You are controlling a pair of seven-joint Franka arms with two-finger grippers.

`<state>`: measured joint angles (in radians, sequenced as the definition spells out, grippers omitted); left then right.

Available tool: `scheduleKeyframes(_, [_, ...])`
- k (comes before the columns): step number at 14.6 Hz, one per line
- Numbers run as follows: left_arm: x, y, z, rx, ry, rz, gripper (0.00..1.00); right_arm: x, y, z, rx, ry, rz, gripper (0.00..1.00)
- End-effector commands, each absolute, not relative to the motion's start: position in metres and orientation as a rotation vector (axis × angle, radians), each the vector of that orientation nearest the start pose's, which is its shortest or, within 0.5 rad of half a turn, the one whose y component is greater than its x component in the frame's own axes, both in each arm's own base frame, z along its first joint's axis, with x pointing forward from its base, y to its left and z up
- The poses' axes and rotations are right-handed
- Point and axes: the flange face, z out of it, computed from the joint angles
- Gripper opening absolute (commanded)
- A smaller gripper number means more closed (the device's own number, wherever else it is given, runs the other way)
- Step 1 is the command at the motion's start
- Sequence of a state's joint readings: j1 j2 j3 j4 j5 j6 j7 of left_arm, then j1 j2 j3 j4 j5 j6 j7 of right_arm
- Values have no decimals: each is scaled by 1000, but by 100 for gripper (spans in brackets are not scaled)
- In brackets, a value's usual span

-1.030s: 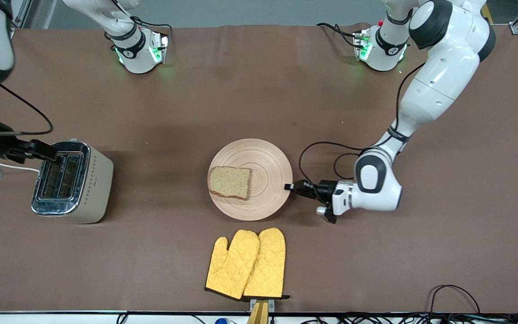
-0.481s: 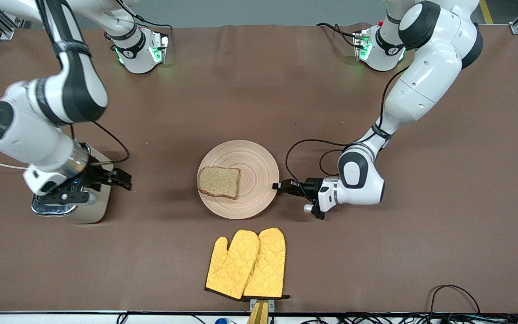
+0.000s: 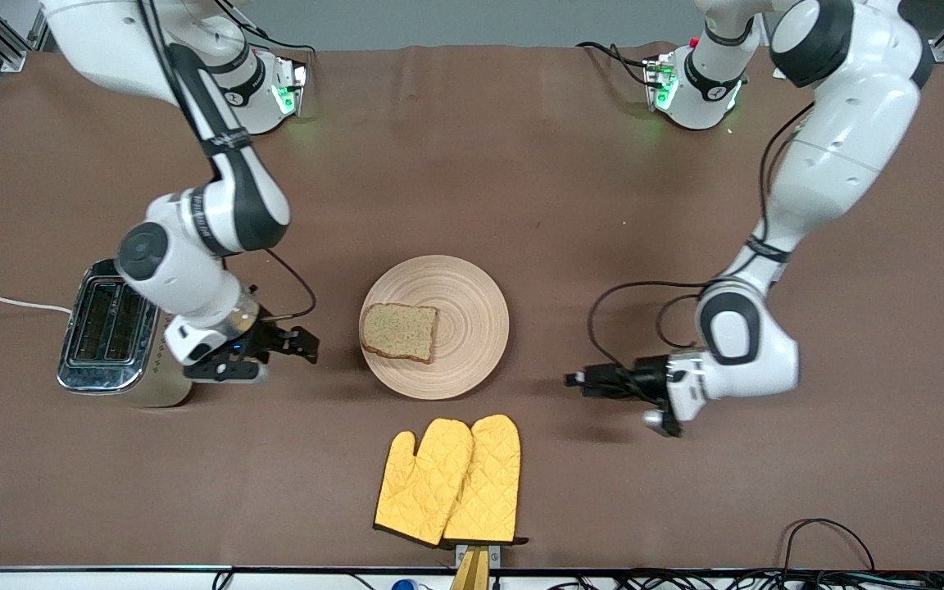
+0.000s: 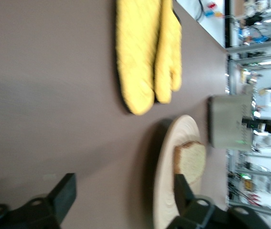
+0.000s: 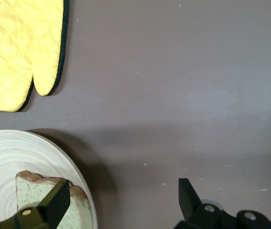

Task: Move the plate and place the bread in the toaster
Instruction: 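Release the plate with the left gripper while the right gripper reaches the bread, then grasp the bread slice with the right gripper while the left gripper withdraws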

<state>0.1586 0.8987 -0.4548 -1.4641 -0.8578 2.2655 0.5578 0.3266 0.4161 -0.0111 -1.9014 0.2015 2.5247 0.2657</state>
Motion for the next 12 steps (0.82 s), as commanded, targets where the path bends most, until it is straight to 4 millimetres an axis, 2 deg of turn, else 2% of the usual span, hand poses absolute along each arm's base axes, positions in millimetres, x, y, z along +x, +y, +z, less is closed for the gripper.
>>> scheduleKeyframes(1, [714, -124, 253, 2279, -71, 97, 100, 583, 235, 277, -2930, 267, -211, 100])
scheduleKeyframes(2, [715, -113, 277, 2316, -66, 83, 100, 577, 246, 271, -2932, 284, -190, 99])
scheduleKeyframes(3, [714, -102, 310, 2383, -71, 79, 100, 569, 257, 264, -2940, 266, -171, 98])
scheduleKeyframes(5, [712, -89, 360, 2541, -74, 123, 100, 561, 268, 244, -2953, 240, -156, 98])
scheduleKeyframes(6, [708, -89, 382, 2604, -75, 112, 100, 557, 276, 238, -2956, 221, -158, 98])
scheduleKeyframes(8, [697, -92, 409, 2688, -48, 46, 100, 549, 288, 228, -2966, 193, -136, 93])
scheduleKeyframes(9, [689, -95, 434, 2739, -61, 49, 100, 549, 288, 227, -2967, 191, -134, 88])
scheduleKeyframes(12, [665, -98, 483, 2872, -54, 26, 100, 551, 285, 227, -2970, 195, -123, 76])
